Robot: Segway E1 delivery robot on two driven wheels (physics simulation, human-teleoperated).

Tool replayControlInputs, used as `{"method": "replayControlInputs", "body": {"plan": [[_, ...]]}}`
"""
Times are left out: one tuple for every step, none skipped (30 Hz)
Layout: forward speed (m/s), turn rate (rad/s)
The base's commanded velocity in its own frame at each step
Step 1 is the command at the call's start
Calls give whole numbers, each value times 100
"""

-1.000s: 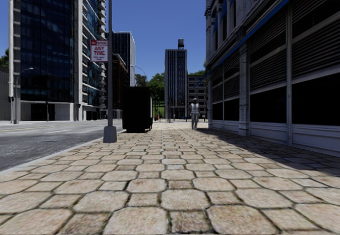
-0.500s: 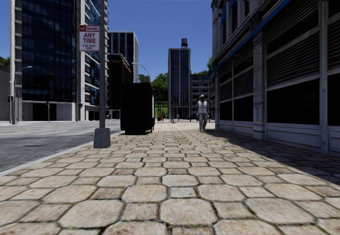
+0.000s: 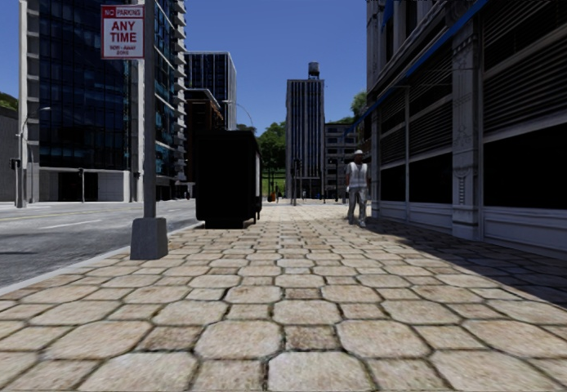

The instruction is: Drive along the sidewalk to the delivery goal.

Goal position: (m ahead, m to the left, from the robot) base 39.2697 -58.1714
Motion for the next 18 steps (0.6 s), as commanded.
{"method": "replayControlInputs", "body": {"plan": [[200, 19], [200, 0], [200, 0], [200, 0], [200, 0], [200, 0], [200, 0], [200, 0], [200, 0], [200, 0], [200, 0], [200, 0], [200, 0], [200, 0], [200, 0], [200, 0], [200, 0], [200, 0]]}}
